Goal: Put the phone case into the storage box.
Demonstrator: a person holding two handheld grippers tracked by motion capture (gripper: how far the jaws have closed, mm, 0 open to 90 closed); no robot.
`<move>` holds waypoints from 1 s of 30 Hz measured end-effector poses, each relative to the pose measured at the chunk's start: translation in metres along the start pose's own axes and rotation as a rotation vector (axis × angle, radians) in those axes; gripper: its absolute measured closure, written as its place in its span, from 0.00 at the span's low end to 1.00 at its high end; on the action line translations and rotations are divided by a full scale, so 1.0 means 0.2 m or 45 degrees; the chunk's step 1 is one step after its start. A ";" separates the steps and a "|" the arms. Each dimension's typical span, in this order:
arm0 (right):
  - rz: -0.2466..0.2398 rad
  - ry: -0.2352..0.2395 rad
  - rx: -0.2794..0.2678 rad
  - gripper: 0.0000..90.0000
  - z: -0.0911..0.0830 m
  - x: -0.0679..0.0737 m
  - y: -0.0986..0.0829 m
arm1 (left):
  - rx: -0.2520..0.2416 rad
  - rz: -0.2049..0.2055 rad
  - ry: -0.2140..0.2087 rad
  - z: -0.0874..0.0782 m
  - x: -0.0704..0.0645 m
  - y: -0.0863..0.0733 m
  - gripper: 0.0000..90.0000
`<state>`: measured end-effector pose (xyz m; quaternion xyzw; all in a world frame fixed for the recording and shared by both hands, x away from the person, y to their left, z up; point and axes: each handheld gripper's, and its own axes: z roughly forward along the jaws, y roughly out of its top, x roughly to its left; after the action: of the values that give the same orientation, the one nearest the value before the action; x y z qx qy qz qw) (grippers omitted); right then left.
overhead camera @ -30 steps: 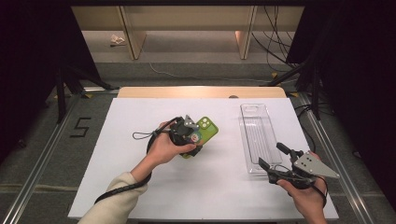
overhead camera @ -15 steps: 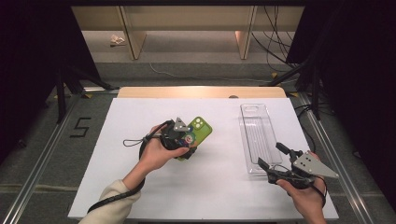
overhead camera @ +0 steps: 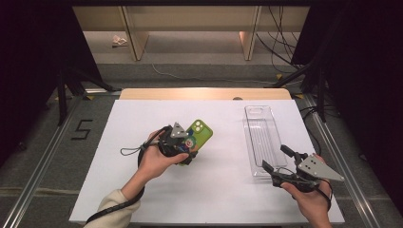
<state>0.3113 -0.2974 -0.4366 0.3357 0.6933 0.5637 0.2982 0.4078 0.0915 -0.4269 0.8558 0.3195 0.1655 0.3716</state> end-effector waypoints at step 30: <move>-0.011 0.007 -0.008 0.18 0.01 0.01 0.01 | -0.090 -0.077 0.025 -0.05 -0.02 -0.12 0.19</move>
<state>0.3119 -0.2944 -0.4347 0.3303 0.6938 0.5655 0.2996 0.3899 0.1073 -0.4375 0.8305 0.3430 0.1736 0.4032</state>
